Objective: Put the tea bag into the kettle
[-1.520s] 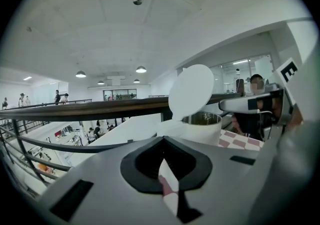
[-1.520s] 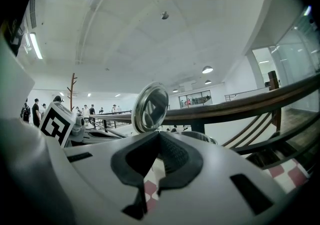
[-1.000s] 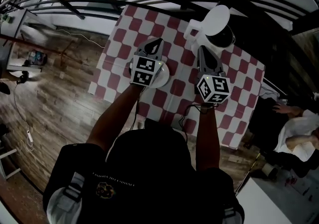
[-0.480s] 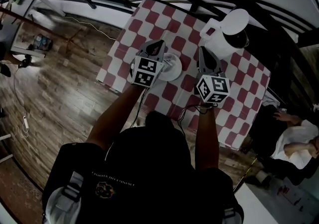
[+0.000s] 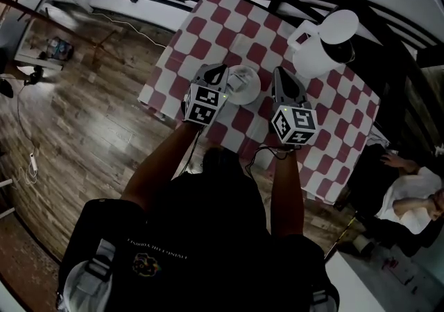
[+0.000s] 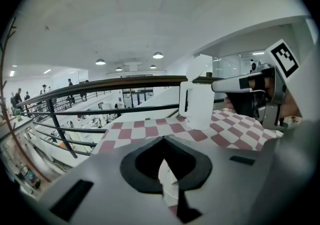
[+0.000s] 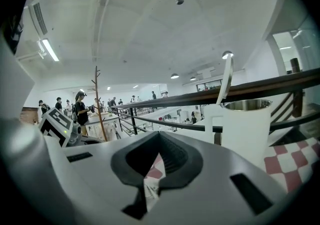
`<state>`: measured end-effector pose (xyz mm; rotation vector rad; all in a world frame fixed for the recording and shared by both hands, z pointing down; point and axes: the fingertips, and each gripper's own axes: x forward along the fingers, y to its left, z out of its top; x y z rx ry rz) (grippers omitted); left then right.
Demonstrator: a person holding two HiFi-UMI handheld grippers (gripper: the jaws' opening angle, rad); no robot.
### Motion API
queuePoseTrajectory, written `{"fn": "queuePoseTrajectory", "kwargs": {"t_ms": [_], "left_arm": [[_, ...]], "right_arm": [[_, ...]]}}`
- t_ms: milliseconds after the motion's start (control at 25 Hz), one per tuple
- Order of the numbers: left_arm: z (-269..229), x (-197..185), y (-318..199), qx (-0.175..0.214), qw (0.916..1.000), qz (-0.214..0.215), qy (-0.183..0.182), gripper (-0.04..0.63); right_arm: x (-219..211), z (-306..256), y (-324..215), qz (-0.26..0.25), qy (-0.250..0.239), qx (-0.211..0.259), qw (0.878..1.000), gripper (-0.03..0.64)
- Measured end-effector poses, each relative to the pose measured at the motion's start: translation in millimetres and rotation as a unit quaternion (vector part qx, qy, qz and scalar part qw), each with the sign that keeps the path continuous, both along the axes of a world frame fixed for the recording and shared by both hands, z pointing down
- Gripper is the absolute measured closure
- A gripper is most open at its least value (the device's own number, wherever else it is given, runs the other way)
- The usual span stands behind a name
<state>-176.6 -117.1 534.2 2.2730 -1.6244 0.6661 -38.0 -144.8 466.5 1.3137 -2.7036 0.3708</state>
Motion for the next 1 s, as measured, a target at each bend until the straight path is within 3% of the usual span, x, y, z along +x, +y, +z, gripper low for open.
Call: {"fn": "queuePoseTrajectory", "kwargs": {"t_ms": [480,760,800,1000], "left_arm": [[60,14,24,-0.062,0.9979,0.020,-0.004,0.592],[104,23,36,-0.126,0.9910,0.034,-0.030,0.587],[108,25,37,-0.132,0.9898,0.039,-0.035,0.542],[119,29,35,-0.134,0.9832,0.073,-0.100,0.465]], "right_arm": [[-5,34,13,-0.012,0.014,-0.033,0.999,0.604],[7,42,11,-0.008,0.010,-0.042,0.999,0.604],[8,42,10,-0.007,0.009,-0.043,0.999,0.604],[14,45,6,-0.004,0.005,-0.046,0.999,0.604]]}}
